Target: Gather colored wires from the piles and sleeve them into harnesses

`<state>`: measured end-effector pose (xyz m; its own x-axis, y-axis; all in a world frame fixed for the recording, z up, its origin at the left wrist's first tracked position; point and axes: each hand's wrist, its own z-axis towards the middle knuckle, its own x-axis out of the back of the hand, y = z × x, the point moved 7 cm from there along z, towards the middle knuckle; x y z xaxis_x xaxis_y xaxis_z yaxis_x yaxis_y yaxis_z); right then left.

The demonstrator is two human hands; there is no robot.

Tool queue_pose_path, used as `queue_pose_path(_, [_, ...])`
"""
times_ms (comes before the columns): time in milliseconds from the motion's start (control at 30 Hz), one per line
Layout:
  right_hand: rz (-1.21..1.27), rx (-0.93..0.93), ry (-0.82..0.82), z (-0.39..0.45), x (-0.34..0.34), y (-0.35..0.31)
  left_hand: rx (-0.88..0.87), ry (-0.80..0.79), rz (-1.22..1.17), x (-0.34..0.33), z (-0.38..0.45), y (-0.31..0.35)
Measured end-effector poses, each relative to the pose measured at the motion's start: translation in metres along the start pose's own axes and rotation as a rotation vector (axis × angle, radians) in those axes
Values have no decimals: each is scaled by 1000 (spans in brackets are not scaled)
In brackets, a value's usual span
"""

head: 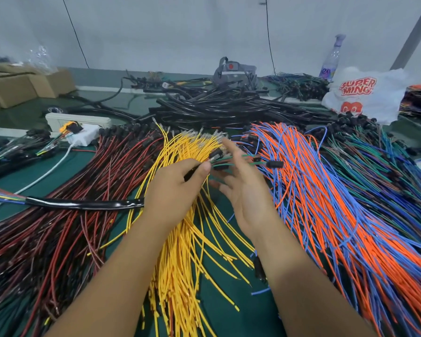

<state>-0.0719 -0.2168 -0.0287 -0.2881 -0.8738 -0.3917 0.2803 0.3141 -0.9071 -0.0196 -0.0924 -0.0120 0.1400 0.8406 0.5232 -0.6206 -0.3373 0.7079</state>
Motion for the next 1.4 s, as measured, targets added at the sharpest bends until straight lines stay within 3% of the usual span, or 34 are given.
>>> queue_pose_path(167, [3,96,105,-4,8,-6,-20,-19,-32,-2,0,3])
queue_pose_path(533, [-78,-1,176,-5,20,3,-71,-130,365,-15,-1,3])
queue_pose_path(700, [136,51,255,-6,27,-14,-137,-332,490,-3,-3,8])
queue_pose_path(800, [347,81,298,0,28,-37,-86,-387,565,32,-2,4])
queue_pose_path(933, [458,14,115,-2,-30,-45,-61,-168,395,70,8,37])
queue_pose_path(1100, [69,-45,-118,-25,-134,-31,2,49,265,112,23,77])
queue_pose_path(1267, [-190,-62,-220,-26,-157,-14,33,190,398,212,32,75])
queue_pose_path(1400, [-368,-79,-231,-18,-140,-4,121,350,723,293,30,41])
